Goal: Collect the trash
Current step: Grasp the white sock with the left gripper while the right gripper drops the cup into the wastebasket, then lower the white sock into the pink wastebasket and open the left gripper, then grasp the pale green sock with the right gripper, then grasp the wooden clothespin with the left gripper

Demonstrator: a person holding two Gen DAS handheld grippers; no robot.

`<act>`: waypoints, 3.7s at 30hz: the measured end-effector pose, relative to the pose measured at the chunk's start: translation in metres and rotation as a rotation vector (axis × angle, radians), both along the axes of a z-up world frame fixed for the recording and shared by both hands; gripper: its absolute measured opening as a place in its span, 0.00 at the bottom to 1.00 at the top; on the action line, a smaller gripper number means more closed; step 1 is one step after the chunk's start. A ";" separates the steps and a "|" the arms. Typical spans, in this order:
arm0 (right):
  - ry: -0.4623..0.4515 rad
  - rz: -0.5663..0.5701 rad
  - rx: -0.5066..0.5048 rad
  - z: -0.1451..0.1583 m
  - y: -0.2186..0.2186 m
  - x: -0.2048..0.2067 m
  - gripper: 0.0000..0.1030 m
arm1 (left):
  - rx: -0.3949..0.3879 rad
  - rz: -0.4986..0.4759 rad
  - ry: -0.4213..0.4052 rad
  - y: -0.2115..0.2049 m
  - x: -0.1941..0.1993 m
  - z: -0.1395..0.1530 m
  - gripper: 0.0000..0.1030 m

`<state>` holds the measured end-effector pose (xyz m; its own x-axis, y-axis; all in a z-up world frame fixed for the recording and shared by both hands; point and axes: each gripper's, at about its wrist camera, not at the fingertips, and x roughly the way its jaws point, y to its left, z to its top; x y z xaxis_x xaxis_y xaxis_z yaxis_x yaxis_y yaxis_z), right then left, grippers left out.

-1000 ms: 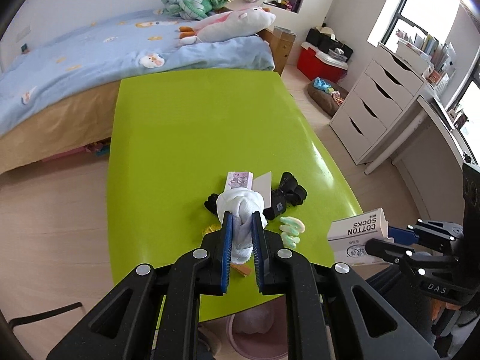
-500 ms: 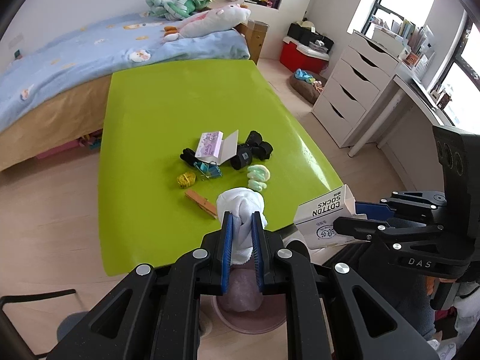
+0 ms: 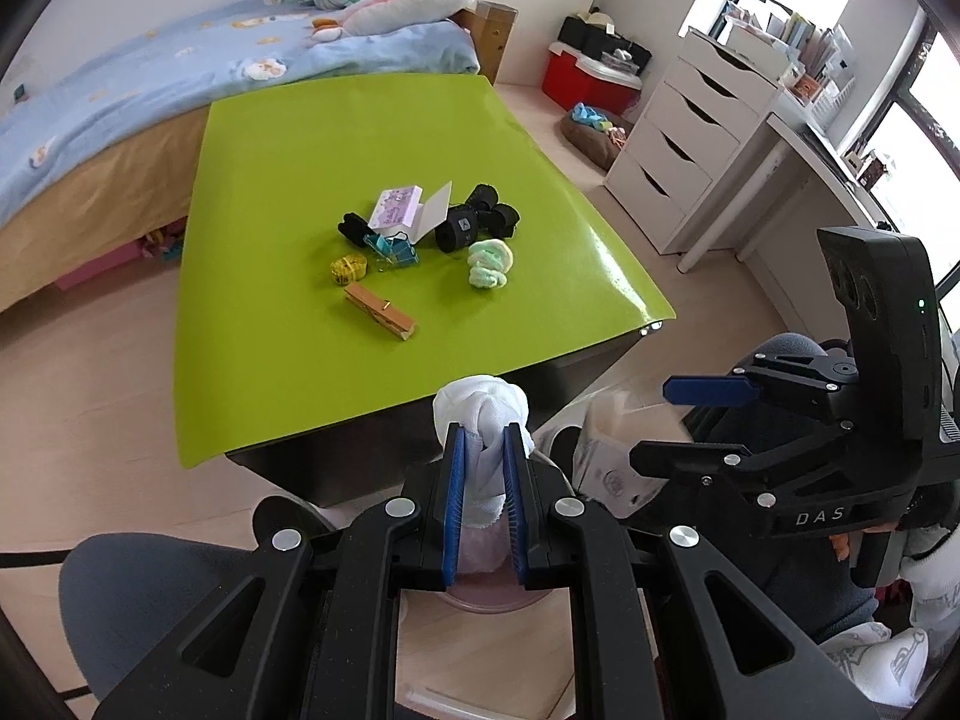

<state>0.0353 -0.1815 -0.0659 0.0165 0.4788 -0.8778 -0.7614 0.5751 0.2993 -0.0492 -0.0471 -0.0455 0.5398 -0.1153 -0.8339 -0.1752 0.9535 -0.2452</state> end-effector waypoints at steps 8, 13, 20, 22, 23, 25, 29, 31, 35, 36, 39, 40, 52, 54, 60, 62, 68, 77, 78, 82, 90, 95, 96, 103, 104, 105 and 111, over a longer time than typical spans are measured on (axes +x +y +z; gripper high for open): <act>-0.044 -0.071 0.011 0.015 -0.014 0.010 0.89 | 0.005 -0.059 0.009 -0.012 0.001 -0.001 0.12; -0.064 -0.122 0.021 0.023 -0.026 0.019 0.90 | -0.007 -0.106 0.025 -0.022 0.005 -0.004 0.31; -0.064 -0.152 0.029 0.024 -0.035 0.025 0.92 | 0.004 -0.083 0.018 -0.025 0.009 -0.006 0.88; -0.061 -0.152 0.034 0.023 -0.035 0.025 0.93 | 0.013 -0.069 0.019 -0.023 0.010 -0.006 0.93; -0.059 -0.151 0.034 0.023 -0.034 0.025 0.94 | 0.014 -0.059 0.016 -0.021 0.010 -0.006 0.93; -0.057 -0.148 0.036 0.022 -0.033 0.025 0.94 | 0.011 -0.037 0.016 -0.017 0.010 -0.006 0.93; -0.050 -0.147 0.039 0.022 -0.031 0.024 0.94 | 0.004 -0.002 0.014 -0.008 0.010 -0.007 0.93; -0.050 -0.145 0.042 0.022 -0.030 0.023 0.94 | 0.004 0.006 0.008 -0.005 0.009 -0.007 0.93; -0.050 -0.142 0.044 0.022 -0.026 0.023 0.94 | -0.001 0.025 -0.008 0.000 0.008 -0.004 0.93; -0.049 -0.139 0.043 0.022 -0.024 0.023 0.94 | -0.001 0.028 -0.009 0.001 0.008 -0.003 0.93; -0.056 -0.124 0.035 0.023 -0.016 0.027 0.94 | 0.002 0.036 -0.017 0.005 0.008 0.000 0.93; -0.057 -0.117 0.034 0.023 -0.013 0.029 0.94 | 0.003 0.040 -0.020 0.006 0.008 0.001 0.93; -0.061 -0.017 -0.043 0.009 0.066 0.080 0.94 | 0.016 0.079 -0.022 0.016 0.004 0.007 0.93; -0.064 -0.002 -0.071 0.002 0.079 0.087 0.94 | 0.017 0.085 -0.022 0.018 0.003 0.007 0.93; -0.063 0.050 -0.166 -0.027 0.112 0.105 0.93 | 0.007 0.109 -0.020 0.023 -0.001 0.007 0.93; -0.055 0.059 -0.192 -0.037 0.119 0.111 0.85 | 0.002 0.114 -0.019 0.024 -0.001 0.006 0.93; -0.041 0.057 -0.226 -0.055 0.130 0.122 0.58 | -0.007 0.130 -0.008 0.029 -0.002 0.003 0.93; -0.051 0.045 -0.215 -0.057 0.131 0.123 0.22 | -0.014 0.129 -0.004 0.033 0.003 -0.001 0.93; -0.054 0.039 -0.208 -0.054 0.129 0.123 0.21 | -0.012 0.127 -0.003 0.032 0.004 -0.001 0.93; -0.061 0.014 -0.174 -0.045 0.119 0.120 0.21 | -0.009 0.124 0.002 0.034 0.014 -0.002 0.93; -0.069 -0.038 -0.093 -0.020 0.090 0.108 0.21 | -0.014 0.131 0.038 0.042 0.046 -0.010 0.93; -0.075 -0.060 -0.073 -0.010 0.079 0.110 0.21 | -0.023 0.169 0.089 0.050 0.073 -0.023 0.93; -0.076 -0.064 -0.069 -0.008 0.076 0.110 0.21 | -0.027 0.176 0.100 0.051 0.078 -0.027 0.93; -0.080 -0.090 -0.053 -0.002 0.056 0.115 0.21 | -0.031 0.269 0.202 0.060 0.112 -0.059 0.93; -0.081 -0.092 -0.051 -0.002 0.054 0.116 0.21 | -0.030 0.283 0.215 0.061 0.117 -0.063 0.93; -0.082 -0.095 -0.049 -0.001 0.052 0.116 0.21 | -0.026 0.296 0.228 0.061 0.120 -0.067 0.93; -0.080 -0.103 -0.046 -0.002 0.046 0.117 0.21 | -0.033 0.371 0.280 0.066 0.132 -0.086 0.81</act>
